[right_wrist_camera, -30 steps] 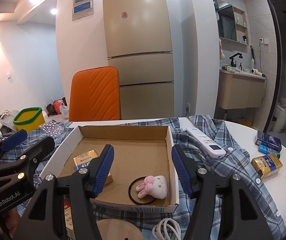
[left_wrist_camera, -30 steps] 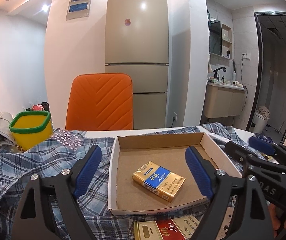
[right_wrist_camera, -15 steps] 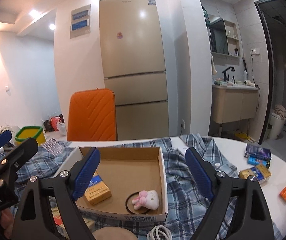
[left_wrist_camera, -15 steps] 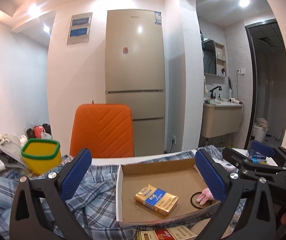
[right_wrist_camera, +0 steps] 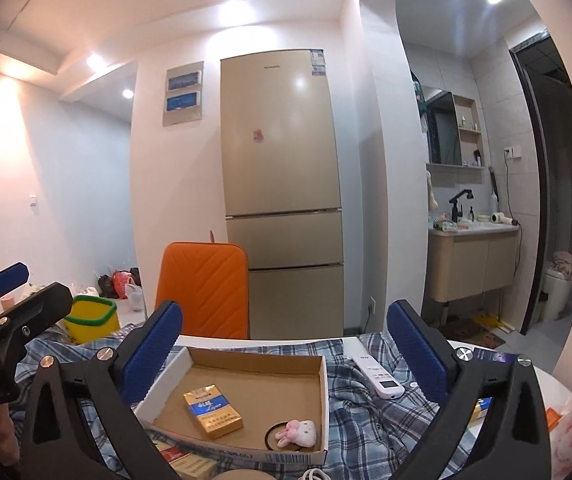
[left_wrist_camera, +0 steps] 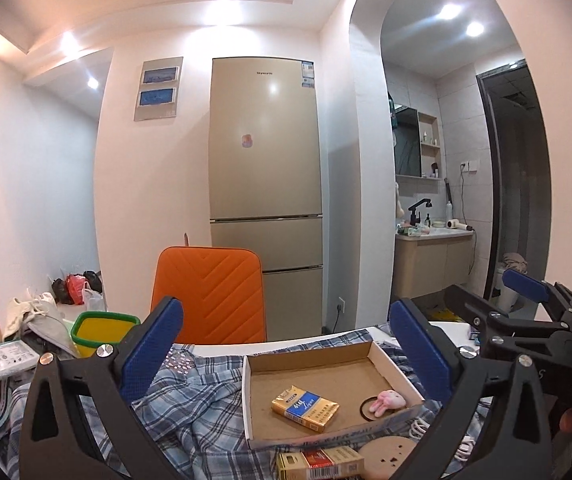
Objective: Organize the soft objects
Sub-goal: 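Raise both tools away from the box back toward the remaining items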
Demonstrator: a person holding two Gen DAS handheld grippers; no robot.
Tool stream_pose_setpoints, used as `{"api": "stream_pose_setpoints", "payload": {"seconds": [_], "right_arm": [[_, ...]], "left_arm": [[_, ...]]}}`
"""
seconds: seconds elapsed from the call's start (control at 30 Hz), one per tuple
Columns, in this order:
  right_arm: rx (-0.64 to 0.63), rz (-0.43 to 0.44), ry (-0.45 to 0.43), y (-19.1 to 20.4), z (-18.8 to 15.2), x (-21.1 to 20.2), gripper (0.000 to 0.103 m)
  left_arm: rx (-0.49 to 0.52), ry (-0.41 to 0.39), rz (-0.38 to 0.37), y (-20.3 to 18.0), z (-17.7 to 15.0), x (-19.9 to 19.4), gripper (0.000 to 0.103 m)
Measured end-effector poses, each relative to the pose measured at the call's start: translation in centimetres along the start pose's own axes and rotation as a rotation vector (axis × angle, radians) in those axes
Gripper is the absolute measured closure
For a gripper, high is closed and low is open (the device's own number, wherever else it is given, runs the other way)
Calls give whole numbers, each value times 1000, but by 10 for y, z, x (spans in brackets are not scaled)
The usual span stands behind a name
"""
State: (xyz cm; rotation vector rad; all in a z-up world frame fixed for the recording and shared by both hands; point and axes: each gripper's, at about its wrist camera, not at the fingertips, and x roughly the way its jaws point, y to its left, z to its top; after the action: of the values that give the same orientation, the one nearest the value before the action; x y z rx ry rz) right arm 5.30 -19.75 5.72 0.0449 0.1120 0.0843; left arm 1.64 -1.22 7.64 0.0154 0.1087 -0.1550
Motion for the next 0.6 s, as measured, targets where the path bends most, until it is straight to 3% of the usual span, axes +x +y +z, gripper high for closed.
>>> {"api": "stream_pose_setpoints", "payload": {"seconds": [0.33,0.6], "right_arm": [[-20,17,11,8,-5,-40,0],[-58,2,91,14,-28,-50,0]], "left_arm": [[-16,34,7,9,-24,-29,0],[-64,108,10,24,-56,-41,0]]}}
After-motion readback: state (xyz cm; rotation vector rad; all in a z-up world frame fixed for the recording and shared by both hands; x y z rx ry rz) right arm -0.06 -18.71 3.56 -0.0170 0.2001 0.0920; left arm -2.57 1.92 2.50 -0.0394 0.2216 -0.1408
